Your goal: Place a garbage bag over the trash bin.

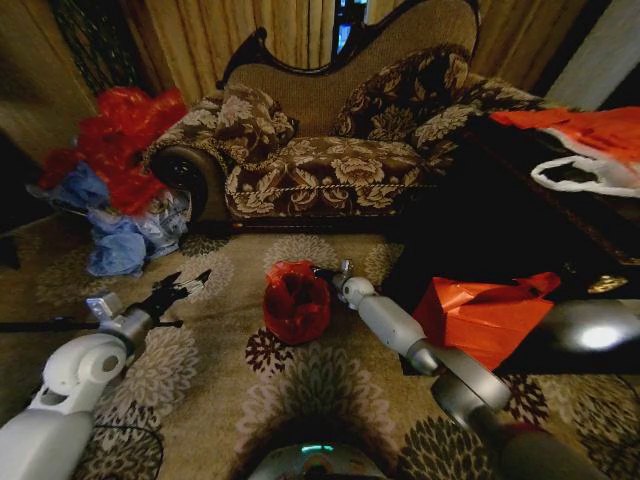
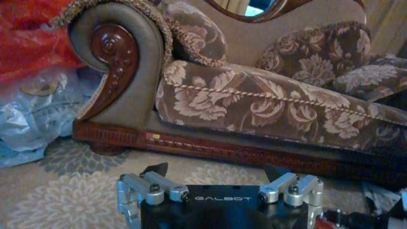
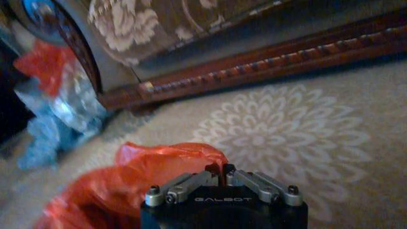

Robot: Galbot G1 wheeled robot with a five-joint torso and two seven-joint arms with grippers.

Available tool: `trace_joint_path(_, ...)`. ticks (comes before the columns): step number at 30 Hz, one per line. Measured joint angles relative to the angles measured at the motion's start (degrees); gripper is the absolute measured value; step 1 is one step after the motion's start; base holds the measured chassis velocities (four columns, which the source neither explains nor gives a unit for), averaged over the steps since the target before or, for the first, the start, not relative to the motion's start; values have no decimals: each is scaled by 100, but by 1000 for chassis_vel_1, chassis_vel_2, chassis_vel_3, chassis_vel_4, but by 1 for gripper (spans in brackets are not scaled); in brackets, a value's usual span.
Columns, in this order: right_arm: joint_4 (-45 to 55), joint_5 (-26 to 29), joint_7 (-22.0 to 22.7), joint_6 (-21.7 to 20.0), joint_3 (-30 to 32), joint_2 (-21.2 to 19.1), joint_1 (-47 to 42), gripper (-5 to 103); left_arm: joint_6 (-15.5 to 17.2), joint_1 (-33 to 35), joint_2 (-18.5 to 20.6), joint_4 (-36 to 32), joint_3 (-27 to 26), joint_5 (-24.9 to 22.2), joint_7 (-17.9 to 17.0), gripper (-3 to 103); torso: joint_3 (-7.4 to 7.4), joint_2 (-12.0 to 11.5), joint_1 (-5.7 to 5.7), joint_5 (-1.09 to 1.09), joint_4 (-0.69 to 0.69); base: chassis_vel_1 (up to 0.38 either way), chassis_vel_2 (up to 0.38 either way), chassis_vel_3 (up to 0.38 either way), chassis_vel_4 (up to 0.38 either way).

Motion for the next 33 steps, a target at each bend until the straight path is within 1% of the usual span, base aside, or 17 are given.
trace_joint_path(1,-81,-143,-69,10,-9,2,11,0,-18,2,-19,3,19,28,40,100,0,0,0,0,-1,0,0,0,0)
trace_joint_path(6,-144,-355,-126,14,-13,-4,8,0,-81,13,-62,42,94,142,160,100,0,0,0,0,0,0,0,0,0)
trace_joint_path(8,-262,-695,-350,50,-33,-16,-5,0,-108,7,-67,73,152,195,219,100,0,0,0,0,0,0,0,0,0)
trace_joint_path(9,-262,-695,-350,50,-33,-16,-5,0,-108,7,-67,73,152,195,219,100,0,0,0,0,0,0,0,0,0)
trace_joint_path(11,-443,-915,-535,162,-60,12,-16,0,-116,-17,-66,88,198,211,244,100,0,0,0,0,-2,0,0,0,0)
trace_joint_path(13,-536,-1006,-581,221,-49,54,-38,0,-118,-23,-66,96,217,217,254,100,0,0,0,0,-2,0,0,0,0)
trace_joint_path(15,-743,-1257,-662,359,58,175,-85,0,-133,-28,-67,108,253,240,278,100,0,0,0,0,1,0,0,0,0)
trace_joint_path(17,-794,-1312,-692,388,89,200,-92,0,-137,-28,-70,109,261,244,285,100,0,0,0,0,0,0,0,0,0)
trace_joint_path(18,-940,-1424,-767,438,181,276,-112,0,-141,-27,-84,109,279,255,303,100,0,0,0,0,0,0,0,0,0)
trace_joint_path(22,-1195,-1520,-844,523,348,413,-156,0,-151,-19,-124,101,306,285,328,100,0,0,0,0,0,0,0,0,0)
trace_joint_path(29,-1299,-1739,-898,636,466,450,-359,0,-155,19,-179,40,336,330,347,100,0,0,0,0,-2,0,0,0,0)
trace_joint_path(32,-1330,-1852,-896,678,524,473,-428,0,-156,43,-200,7,349,342,349,100,0,0,0,0,0,0,0,0,0)
trace_joint_path(33,-1359,-2001,-895,723,595,489,-484,0,-155,58,-214,-23,361,353,349,100,0,0,0,0,0,0,0,0,0)
